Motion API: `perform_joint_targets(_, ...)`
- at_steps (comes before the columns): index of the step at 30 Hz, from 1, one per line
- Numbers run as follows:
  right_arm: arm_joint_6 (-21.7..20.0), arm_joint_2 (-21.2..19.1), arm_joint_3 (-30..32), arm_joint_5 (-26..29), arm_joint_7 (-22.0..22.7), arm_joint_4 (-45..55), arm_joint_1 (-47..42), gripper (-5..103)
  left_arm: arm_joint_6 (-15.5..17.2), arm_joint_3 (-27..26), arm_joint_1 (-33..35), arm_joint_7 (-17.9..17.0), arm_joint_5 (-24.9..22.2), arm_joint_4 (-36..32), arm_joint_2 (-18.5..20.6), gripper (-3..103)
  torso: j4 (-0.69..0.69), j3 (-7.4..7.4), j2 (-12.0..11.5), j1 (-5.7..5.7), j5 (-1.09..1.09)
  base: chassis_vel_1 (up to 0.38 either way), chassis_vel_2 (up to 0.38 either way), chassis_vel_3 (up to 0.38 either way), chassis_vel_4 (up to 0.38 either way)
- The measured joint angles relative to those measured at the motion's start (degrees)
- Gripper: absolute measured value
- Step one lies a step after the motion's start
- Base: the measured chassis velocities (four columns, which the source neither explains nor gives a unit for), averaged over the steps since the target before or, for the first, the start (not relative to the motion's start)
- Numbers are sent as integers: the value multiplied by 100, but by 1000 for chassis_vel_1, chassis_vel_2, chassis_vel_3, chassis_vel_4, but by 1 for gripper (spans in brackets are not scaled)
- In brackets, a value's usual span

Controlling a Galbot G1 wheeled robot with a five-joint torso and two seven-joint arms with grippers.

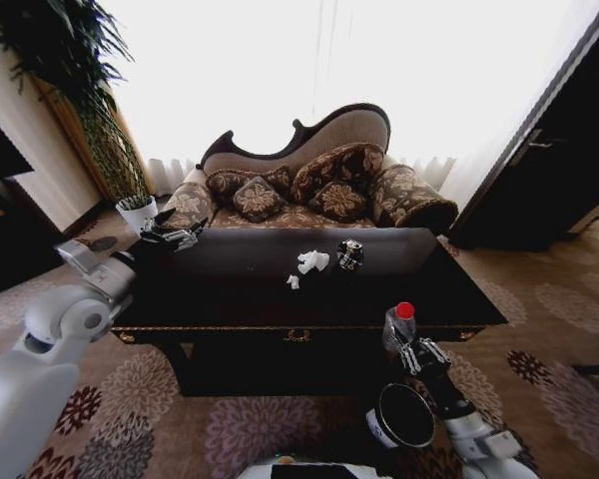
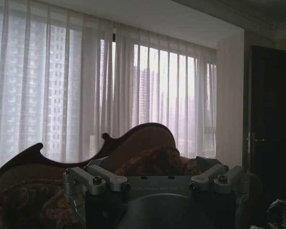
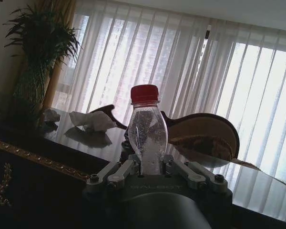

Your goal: Move to the front of the table and place the trash on the table into the trash bin.

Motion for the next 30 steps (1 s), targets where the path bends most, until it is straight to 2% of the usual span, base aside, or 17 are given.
perform_joint_targets(5,-50,-98,-185,-126,103,-877,191,20,-3,-2,-10,3,1,1,33,100,0,0,0,0,1,0,0,0,0)
perform_joint_targets(7,-54,-103,-204,-116,106,-913,199,20,-3,-3,-10,3,1,1,35,100,0,0,0,0,1,0,0,0,0)
perform_joint_targets(11,-379,-143,-770,424,328,-1516,502,20,-3,-74,21,4,-12,-16,131,100,0,0,-1,0,1,0,0,0,0)
perform_joint_targets(19,-567,-124,-976,513,566,-1992,817,20,-4,-306,171,3,-39,-85,225,100,0,0,-1,0,1,0,0,0,0)
perform_joint_targets(25,-482,-133,-976,727,572,-2579,1080,20,-4,-391,243,3,-59,-116,252,100,0,0,-1,0,0,0,0,0,0)
perform_joint_targets(30,8,-161,-999,1453,296,-3359,1527,20,-4,-391,244,3,-65,-120,258,100,0,0,-1,0,2,0,0,0,0)
